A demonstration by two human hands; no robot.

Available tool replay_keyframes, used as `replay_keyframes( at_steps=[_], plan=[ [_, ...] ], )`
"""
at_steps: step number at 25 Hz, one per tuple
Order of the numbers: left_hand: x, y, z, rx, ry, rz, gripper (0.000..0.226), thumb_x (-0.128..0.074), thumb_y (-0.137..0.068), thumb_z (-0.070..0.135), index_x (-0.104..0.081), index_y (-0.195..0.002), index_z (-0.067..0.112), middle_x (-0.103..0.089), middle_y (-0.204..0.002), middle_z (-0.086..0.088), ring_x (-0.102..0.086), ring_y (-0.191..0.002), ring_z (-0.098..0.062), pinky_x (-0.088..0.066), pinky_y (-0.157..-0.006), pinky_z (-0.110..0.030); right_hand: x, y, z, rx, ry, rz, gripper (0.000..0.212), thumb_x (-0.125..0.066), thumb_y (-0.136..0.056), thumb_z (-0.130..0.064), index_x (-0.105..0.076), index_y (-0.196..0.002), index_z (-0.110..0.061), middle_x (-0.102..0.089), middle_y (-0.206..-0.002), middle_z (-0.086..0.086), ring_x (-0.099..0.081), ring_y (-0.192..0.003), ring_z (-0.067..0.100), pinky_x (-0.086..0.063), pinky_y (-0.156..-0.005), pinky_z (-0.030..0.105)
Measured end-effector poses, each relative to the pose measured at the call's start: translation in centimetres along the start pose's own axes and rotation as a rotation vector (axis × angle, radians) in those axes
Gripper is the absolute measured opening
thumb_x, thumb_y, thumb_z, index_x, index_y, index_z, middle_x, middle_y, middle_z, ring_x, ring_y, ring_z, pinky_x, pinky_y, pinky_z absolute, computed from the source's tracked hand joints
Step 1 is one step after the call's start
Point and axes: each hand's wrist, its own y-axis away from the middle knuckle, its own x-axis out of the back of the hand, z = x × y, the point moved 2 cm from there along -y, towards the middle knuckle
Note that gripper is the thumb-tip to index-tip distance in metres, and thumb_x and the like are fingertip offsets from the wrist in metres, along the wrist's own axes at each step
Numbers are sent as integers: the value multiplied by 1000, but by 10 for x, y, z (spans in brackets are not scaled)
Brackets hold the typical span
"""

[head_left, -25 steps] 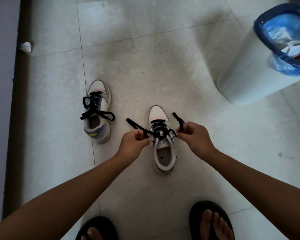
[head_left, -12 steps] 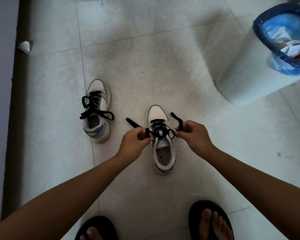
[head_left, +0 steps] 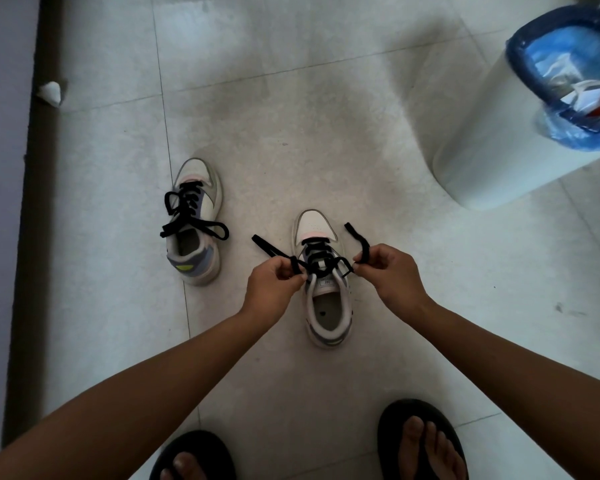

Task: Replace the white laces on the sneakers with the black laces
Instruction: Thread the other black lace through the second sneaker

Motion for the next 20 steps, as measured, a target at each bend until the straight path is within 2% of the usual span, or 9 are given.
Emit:
replay_keyframes(
  at_steps=[3, 8, 12, 15, 18, 20],
  plan=[
    [2, -1, 1, -23, -37, -11, 19, -71, -80, 5, -64, -77, 22, -68, -76, 1, -63, -73, -11, -54, -74, -27, 0, 2, -1, -4, -33, -8, 20, -71, -78, -1, -66, -76, -21, -69, -74, -5, -65, -73, 7, -55, -77, 23],
    [2, -1, 3, -37, -72, -17, 16, -71, -80, 6, -65, -78, 20, -69, -80, -4, -64, -78, -16, -54, -80, -35, -3, 1, -4, -39, -101, -12, 17, -72, -76, 0, -67, -77, -16, -69, -74, -1, -64, -68, 3, -52, -68, 13],
    [2, -1, 2, -36, -66, -11, 18, -71, -80, 6, -65, -77, 22, -69, -80, -4, -64, -77, -16, -54, -81, -37, -2, 1, -2, -38, -76, -28, 18, -73, -76, 1, -67, -75, -16, -68, -72, -1, -63, -65, 1, -52, -66, 12],
    [0, 1, 3, -33, -68, -6, 13, -71, -80, 7, -64, -80, 18, -68, -80, -4, -63, -76, -15, -54, -79, -35, -3, 0, 0, -34, -32, -43, 18, -73, -77, -1, -67, -75, -19, -68, -71, -3, -64, -66, 4, -50, -65, 15],
    [-2, 5, 7, -116, -217, 37, 9, -71, -82, 14, -63, -86, 15, -65, -78, 1, -59, -72, -11, -49, -67, -23, -10, 5, 4, 0, 105, -65, 8, -72, -79, -8, -68, -79, -15, -70, -76, 3, -67, -74, 15, -54, -71, 27],
    [-4, 11, 10, -218, -346, 68, 7, -69, -84, 19, -63, -87, 17, -64, -78, 5, -59, -72, -11, -48, -64, -24, -13, 10, 4, 82, 234, -71, 4, -70, -82, -14, -68, -82, -17, -69, -77, -3, -65, -75, 8, -51, -67, 26]
  ],
)
